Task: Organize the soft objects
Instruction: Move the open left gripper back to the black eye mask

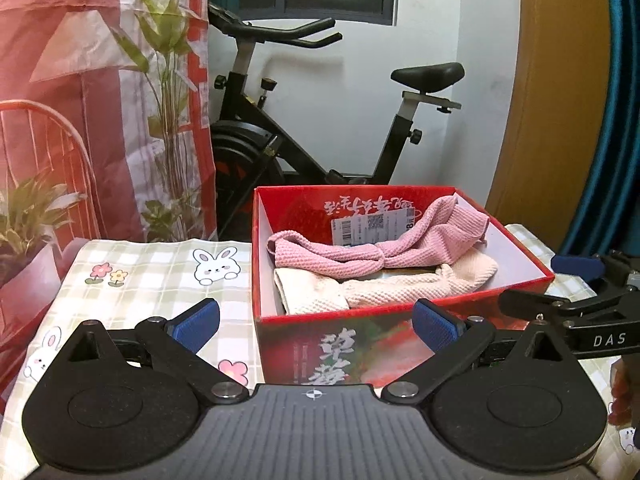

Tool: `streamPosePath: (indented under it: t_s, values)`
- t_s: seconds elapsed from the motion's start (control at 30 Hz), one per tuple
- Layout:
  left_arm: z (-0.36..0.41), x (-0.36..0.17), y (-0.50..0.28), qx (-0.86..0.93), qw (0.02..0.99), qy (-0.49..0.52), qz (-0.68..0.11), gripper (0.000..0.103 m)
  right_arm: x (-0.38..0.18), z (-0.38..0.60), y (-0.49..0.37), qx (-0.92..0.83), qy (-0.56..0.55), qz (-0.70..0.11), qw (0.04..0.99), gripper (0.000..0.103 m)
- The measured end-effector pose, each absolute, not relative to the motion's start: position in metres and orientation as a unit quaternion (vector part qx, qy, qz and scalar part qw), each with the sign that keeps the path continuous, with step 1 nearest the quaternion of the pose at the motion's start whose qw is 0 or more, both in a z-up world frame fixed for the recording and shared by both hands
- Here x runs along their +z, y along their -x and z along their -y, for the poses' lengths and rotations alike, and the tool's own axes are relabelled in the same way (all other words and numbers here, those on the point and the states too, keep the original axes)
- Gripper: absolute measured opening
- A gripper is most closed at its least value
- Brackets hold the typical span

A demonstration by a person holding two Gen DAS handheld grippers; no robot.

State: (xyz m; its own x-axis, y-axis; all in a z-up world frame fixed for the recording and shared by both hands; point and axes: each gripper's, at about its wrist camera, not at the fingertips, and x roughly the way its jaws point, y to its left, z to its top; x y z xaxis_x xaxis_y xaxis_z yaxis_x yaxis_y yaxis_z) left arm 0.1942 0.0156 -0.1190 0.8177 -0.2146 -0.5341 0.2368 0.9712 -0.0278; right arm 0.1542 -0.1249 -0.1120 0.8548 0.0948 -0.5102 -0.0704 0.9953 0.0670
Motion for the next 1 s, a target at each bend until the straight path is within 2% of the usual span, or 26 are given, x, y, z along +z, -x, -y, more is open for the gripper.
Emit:
streamPosePath:
  t_s: [0.6,1.0]
  values:
    - [-0.017,-0.177,-0.146,-0.101,0.950,0.019,-0.296,0.103,-0.186,0.123,-0.072,0.002,-0.064,-0.231,0.971,0.103]
    - [-0.017,-0.202,-0.121,-0.113,0.945,0.022,-0.307,0.103,-0.197,0.117,-0.048,0.021,-0.045,-0.223,0.974,0.103]
